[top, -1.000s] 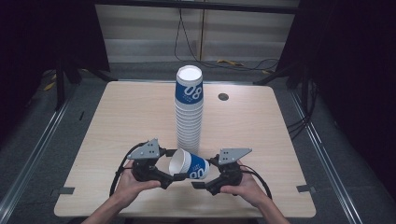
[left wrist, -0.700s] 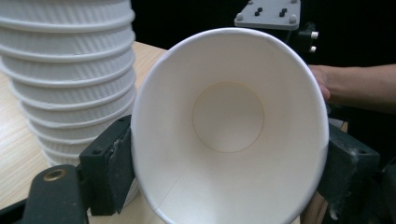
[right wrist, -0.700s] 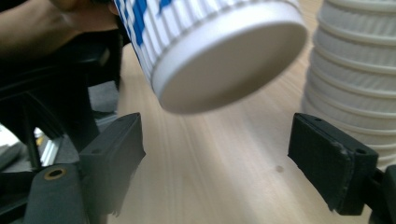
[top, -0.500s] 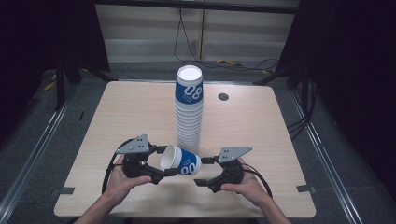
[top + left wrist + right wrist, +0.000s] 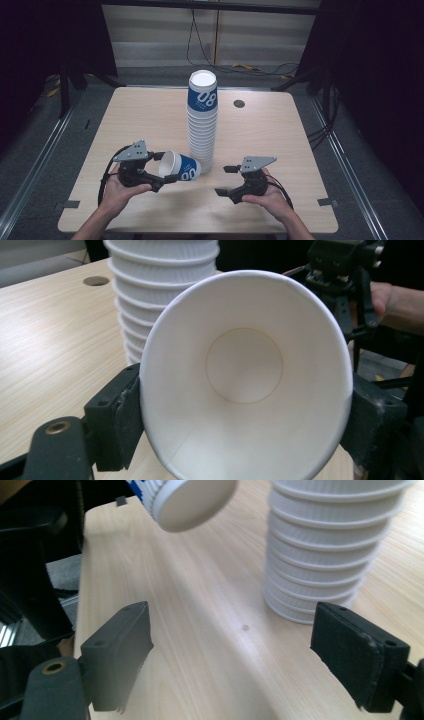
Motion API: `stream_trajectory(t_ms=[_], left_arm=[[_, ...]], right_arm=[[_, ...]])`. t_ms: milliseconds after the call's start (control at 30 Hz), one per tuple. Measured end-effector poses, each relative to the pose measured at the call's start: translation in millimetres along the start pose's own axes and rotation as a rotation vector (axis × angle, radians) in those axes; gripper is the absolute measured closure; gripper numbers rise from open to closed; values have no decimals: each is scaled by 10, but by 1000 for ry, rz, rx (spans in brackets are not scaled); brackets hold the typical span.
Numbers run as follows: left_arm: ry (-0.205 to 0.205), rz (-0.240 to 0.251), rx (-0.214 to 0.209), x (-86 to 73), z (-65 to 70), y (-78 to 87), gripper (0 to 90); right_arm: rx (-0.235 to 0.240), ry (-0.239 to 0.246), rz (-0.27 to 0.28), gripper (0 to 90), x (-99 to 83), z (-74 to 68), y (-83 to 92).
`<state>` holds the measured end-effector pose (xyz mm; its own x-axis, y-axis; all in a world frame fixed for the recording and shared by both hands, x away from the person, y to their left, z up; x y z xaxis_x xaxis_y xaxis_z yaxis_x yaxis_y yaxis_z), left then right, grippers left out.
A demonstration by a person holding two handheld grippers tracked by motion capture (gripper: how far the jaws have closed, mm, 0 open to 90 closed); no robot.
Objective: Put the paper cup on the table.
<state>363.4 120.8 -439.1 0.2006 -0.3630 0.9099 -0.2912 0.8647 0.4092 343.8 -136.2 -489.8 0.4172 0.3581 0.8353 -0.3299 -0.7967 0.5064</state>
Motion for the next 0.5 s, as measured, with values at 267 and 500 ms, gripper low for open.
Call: stream_trajectory(t_ms=[267, 500], left_arm=[[51, -60, 70, -99, -162, 124, 178], [61, -115, 164, -69, -333, 250, 178]], right_arm=[[-54, -14, 9, 163, 10, 105, 35], [-62, -14, -3, 163, -4, 143, 45]])
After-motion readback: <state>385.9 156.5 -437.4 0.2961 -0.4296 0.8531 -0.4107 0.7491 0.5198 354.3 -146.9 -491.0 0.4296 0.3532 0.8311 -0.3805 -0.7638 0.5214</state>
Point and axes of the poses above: each handheld gripper's, and its own axes: y roughly backward along the jaws, x roughly out of its top, z roughly to its right, the point moved 6 cm from there along -y, roughly forward along the jaws, and after that the axes turned 5 degrees about -y, right-handed, at the moved point
